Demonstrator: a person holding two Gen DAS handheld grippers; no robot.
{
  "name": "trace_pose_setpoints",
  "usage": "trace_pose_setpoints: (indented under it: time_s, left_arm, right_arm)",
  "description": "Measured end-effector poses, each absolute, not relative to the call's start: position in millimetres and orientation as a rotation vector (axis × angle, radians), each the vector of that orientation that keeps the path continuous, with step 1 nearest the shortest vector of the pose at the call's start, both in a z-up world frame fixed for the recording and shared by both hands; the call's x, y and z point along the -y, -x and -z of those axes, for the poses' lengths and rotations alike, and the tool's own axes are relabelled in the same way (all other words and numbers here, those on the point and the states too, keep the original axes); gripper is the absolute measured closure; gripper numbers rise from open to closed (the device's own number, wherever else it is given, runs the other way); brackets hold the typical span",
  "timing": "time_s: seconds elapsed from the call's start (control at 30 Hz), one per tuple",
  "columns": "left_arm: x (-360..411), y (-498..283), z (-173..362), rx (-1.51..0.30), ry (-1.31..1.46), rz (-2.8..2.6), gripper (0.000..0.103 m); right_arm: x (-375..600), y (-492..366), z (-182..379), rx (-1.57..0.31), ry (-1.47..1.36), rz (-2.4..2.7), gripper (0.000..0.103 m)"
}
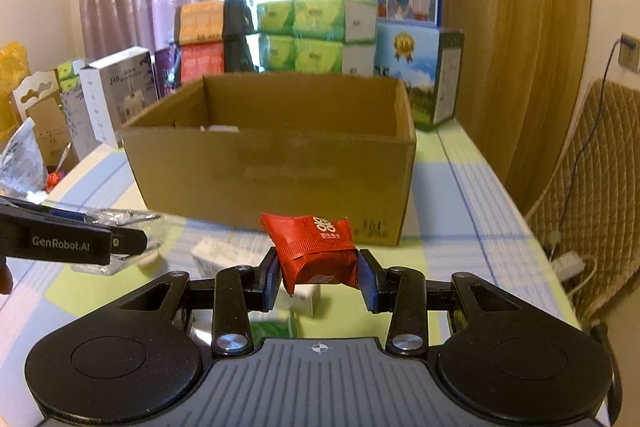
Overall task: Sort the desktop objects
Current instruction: 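Carry the clear bag and red packet with both grippers over the cardboard box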
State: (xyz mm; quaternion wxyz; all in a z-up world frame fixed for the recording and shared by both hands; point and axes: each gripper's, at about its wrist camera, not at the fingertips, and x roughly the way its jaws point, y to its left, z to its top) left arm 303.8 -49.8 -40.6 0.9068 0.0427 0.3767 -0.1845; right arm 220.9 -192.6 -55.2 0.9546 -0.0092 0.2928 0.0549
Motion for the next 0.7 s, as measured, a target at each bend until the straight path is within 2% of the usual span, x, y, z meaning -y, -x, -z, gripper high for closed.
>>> trace_pose_setpoints:
  time_s: [0.7]
  left_arm:
    - [56.7,-367.7,-16.4,-0.605,-0.042,0.370,0.045]
  right_arm:
    - [184.1,-307.1,15.1,-0.451,-0.033,-0.058,0.066]
